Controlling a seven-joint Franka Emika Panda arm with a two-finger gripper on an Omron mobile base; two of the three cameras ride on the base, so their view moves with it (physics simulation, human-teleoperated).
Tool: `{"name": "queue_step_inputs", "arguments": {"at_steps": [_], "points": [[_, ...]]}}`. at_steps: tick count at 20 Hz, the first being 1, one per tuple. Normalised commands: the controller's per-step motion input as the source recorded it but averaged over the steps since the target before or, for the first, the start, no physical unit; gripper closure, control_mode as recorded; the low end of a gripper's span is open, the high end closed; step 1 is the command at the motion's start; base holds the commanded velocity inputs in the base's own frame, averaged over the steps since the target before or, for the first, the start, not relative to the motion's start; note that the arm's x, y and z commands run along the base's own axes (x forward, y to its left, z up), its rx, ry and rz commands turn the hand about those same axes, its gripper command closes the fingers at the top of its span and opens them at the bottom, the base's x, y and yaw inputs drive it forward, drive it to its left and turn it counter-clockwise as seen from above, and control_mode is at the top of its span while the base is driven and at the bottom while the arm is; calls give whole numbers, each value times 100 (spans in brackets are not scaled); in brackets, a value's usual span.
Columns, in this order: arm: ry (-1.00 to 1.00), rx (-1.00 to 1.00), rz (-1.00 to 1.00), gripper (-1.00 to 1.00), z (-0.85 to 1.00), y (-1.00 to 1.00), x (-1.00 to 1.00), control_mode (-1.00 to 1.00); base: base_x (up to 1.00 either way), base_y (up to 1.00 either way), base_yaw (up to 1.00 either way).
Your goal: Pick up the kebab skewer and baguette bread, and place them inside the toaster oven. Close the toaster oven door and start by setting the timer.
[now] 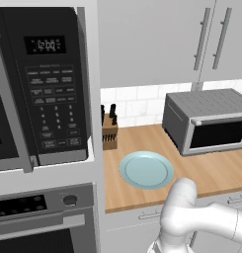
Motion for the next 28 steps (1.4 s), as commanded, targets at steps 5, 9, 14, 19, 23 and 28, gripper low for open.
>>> {"name": "queue_step_inputs", "arguments": {"at_steps": [5,9,14,19,23,28], "points": [[0,3,0,100,0,0,0,-100,0,0,0],[-2,10,0,100,0,0,-5,-100,0,0,0],[-3,12,0,100,0,0,-2,-100,0,0,0],[-1,13,0,100,0,0,0,-100,0,0,0],[0,13,0,100,0,0,-1,-100,0,0,0],[0,12,0,100,0,0,-4,-100,0,0,0]]}}
